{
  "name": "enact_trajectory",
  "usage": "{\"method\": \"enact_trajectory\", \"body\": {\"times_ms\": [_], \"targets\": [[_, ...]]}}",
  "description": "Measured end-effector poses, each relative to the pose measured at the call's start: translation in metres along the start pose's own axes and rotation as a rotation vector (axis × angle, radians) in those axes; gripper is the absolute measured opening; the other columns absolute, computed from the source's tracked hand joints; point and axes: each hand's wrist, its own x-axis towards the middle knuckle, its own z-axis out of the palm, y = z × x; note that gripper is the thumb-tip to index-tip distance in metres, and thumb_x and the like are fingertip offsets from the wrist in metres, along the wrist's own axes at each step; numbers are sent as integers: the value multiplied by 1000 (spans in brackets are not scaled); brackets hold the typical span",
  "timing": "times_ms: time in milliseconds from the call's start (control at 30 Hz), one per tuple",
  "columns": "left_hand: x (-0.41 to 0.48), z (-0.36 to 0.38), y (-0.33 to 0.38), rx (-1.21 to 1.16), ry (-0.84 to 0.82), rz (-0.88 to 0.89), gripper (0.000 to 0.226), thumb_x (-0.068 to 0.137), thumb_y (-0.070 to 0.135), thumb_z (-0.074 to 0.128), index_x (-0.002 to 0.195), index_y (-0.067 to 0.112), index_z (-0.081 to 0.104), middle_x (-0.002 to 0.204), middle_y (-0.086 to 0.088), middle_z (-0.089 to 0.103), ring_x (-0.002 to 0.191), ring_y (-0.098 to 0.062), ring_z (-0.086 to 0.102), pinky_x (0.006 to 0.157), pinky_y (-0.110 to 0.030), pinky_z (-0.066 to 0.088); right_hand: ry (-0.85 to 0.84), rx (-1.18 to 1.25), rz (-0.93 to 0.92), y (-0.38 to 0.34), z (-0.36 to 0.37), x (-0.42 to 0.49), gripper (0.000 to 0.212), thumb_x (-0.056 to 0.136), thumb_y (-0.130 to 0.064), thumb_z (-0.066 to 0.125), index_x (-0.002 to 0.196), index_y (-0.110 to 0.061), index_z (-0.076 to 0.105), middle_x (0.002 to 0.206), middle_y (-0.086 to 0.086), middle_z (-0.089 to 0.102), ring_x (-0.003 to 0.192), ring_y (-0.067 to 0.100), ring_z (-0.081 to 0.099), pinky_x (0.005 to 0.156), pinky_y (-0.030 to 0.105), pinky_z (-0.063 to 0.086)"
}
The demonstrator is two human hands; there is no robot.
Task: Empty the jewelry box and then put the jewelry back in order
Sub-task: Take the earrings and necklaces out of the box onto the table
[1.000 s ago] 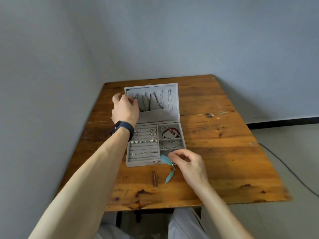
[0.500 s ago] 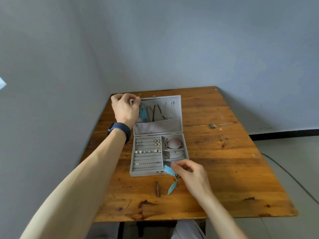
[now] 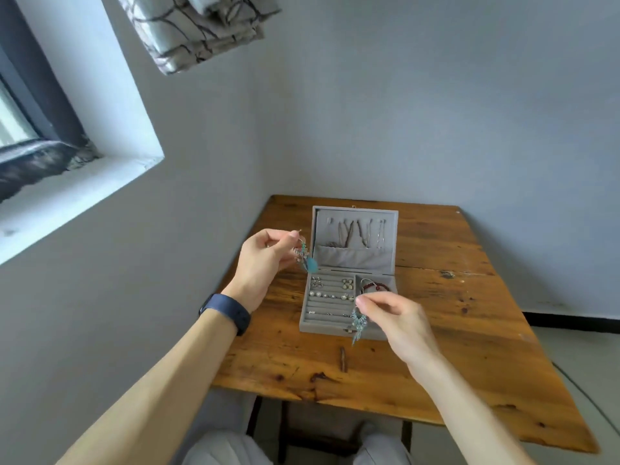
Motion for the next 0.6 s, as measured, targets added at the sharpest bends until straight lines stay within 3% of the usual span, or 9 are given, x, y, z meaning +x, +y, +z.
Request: {"method": "enact_trajectory", "body": {"times_ms": [133, 267, 400, 500, 600], "targets": [[-37, -31, -11, -60, -1, -84, 29, 88, 24, 76, 103, 12, 55, 90, -2, 77, 79, -16, 73, 75, -29, 59, -16, 28, 47, -7, 26, -9, 6, 88, -37, 75, 91, -35, 78, 90, -15, 76, 87, 0, 69, 64, 12, 52], [-66, -63, -23, -16, -27, -173, 41, 89, 24, 75, 124, 20, 55, 104, -3, 77, 98, -19, 74, 86, -35, 58, -61, 7, 72, -9, 54, -19, 4, 89, -37, 73, 90, -36, 77, 90, -16, 76, 85, 1, 70, 66, 18, 56], [-91, -92, -35, 55, -71, -208, 39, 87, 27, 77, 123, 25, 60, 104, -1, 77, 101, -16, 72, 89, -36, 57, -130, -68, 55, -6, 82, -30, 7, 92, -37, 70, 95, -34, 75, 91, -18, 75, 87, 0, 69, 71, 18, 54], [-105, -109, -42, 155, -64, -225, 36, 86, 30, 78, 119, 28, 63, 101, 3, 77, 98, -10, 72, 80, -26, 58, -184, -166, 38, 1, 106, -39, 9, 94, -39, 66, 97, -34, 73, 96, -19, 73, 93, -3, 65, 80, 18, 52], [-111, -123, -49, 195, -82, -267, 38, 83, 31, 81, 117, 30, 64, 99, 4, 78, 93, -9, 73, 74, -21, 57, -272, -210, 16, 6, 128, -47, 11, 95, -40, 65, 99, -34, 73, 98, -22, 72, 95, -9, 62, 77, 12, 46]]}}
